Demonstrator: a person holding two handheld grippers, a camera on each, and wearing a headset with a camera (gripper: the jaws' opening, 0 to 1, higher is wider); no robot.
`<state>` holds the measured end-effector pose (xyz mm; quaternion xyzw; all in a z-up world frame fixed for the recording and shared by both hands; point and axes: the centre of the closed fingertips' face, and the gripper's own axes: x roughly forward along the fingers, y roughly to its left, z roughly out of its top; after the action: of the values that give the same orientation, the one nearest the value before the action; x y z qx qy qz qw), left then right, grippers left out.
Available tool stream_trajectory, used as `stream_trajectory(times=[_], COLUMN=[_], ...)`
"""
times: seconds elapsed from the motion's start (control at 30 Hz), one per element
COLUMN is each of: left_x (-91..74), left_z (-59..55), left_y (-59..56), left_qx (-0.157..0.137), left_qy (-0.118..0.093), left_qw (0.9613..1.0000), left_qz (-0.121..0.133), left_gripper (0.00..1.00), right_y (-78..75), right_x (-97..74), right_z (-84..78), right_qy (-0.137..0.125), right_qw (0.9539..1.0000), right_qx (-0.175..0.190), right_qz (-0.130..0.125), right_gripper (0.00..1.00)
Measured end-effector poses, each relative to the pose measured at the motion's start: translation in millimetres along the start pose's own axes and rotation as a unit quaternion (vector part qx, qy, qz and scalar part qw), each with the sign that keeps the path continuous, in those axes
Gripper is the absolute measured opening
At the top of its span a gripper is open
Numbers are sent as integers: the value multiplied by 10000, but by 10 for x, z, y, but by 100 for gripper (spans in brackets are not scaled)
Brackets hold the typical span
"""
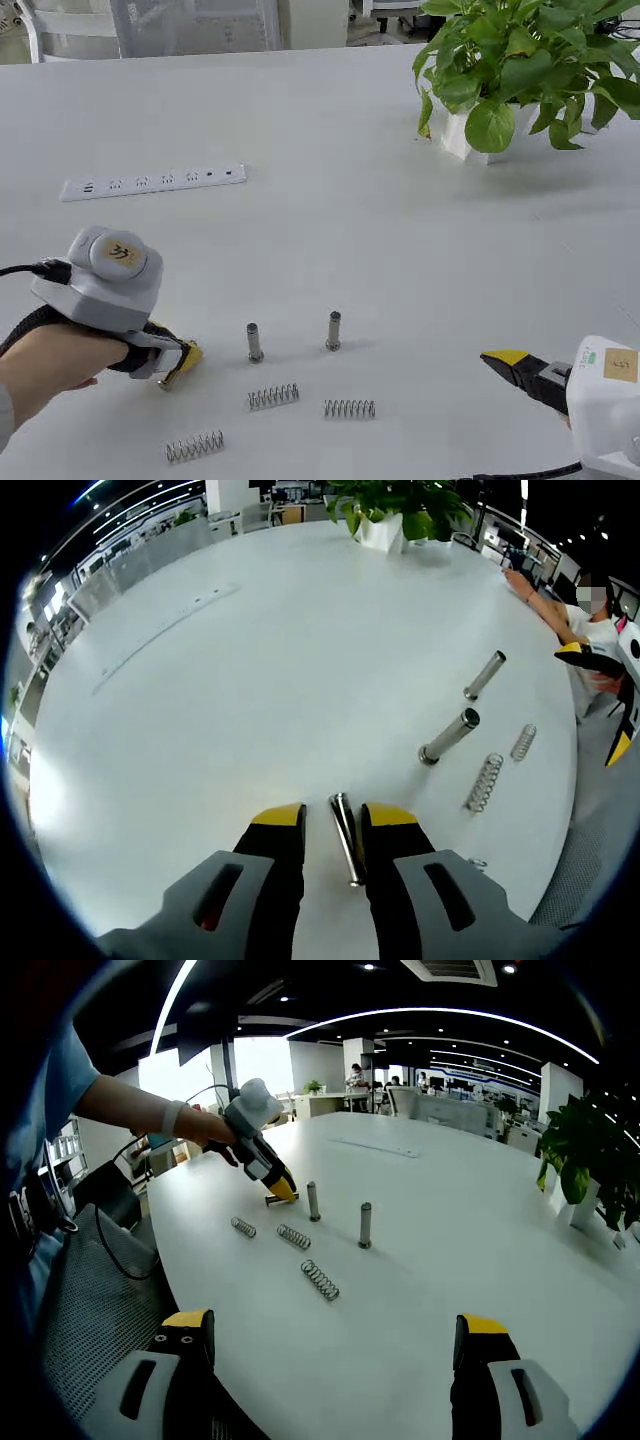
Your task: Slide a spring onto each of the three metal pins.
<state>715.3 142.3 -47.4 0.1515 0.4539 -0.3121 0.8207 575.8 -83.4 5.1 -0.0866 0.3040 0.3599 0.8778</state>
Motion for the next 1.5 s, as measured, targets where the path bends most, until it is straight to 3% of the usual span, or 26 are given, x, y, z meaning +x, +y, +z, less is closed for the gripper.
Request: stream_trajectory(times=[0.2, 0.53, 0.63, 0.83, 1.13, 1.5], left_x=[5, 37, 53, 37, 27, -144], left_z=[-13, -4, -2, -10, -11, 89], left_y=[39, 44, 65, 76, 85, 2], left_qx=[294, 309, 250, 5, -61, -134], left_qy=[259, 456, 398, 88, -140, -465], left_qw=[9991, 9981, 9984, 9993, 9994, 9987], left_qz=[181, 261, 308, 377, 306, 150], left_gripper=[13, 6, 5, 4, 4, 4], right_y=[16, 65, 84, 107, 116, 182], right_x=[16, 15, 20, 20, 31, 92], right_z=[-22, -18, -32, -33, -37, -27], right_qy=[39, 3, 5, -4, 26, 45], right_qw=[10000, 10000, 10000, 10000, 10000, 9998], right_qx=[-27, -12, 1, 10, -10, -37], right_qz=[10, 27, 41, 56, 76, 170], right_gripper=[100, 100, 100, 100, 99, 99])
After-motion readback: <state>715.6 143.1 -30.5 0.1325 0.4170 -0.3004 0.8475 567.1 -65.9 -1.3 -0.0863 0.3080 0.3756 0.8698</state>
